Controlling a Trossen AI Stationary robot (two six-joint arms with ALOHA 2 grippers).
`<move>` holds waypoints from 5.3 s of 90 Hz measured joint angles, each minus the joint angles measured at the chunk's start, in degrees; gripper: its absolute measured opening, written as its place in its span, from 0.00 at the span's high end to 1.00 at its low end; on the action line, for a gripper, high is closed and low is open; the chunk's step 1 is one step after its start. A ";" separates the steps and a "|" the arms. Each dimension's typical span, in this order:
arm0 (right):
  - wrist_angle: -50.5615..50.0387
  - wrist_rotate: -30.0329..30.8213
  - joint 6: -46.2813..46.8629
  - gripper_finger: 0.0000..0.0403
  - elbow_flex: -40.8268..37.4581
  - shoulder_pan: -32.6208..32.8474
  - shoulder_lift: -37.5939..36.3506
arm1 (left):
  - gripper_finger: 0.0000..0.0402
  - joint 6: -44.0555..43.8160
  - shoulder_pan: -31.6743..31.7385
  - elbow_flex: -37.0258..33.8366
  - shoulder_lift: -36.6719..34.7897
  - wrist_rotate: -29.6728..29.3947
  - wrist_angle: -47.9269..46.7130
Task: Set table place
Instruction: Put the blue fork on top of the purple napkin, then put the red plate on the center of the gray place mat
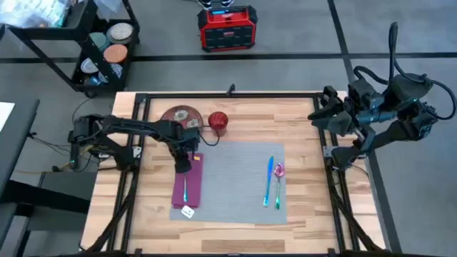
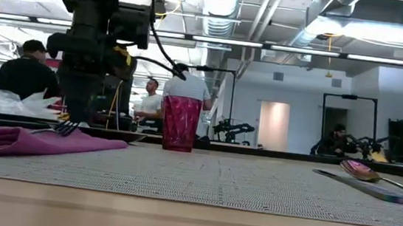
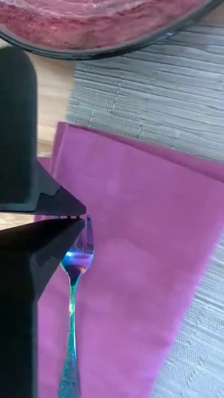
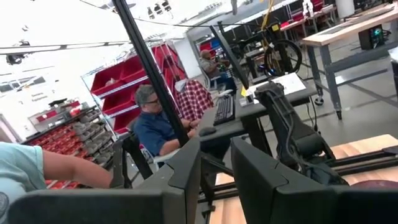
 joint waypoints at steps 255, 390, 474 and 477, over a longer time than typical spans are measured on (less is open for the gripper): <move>-32.09 12.41 0.77 0.81 -4.20 -21.11 8.51 | 0.73 -11.50 51.71 0.68 -4.60 -7.21 7.35; -25.08 2.91 -0.79 0.81 -4.20 -20.52 9.01 | 0.75 0.80 49.92 5.01 10.40 -5.60 1.65; -25.12 2.71 -0.76 0.81 -4.20 -19.18 9.01 | 0.97 -3.99 53.16 1.56 12.64 21.72 6.49; -25.12 2.71 -0.76 0.81 -4.20 -19.03 9.01 | 0.97 -5.17 53.08 0.99 12.92 22.33 7.19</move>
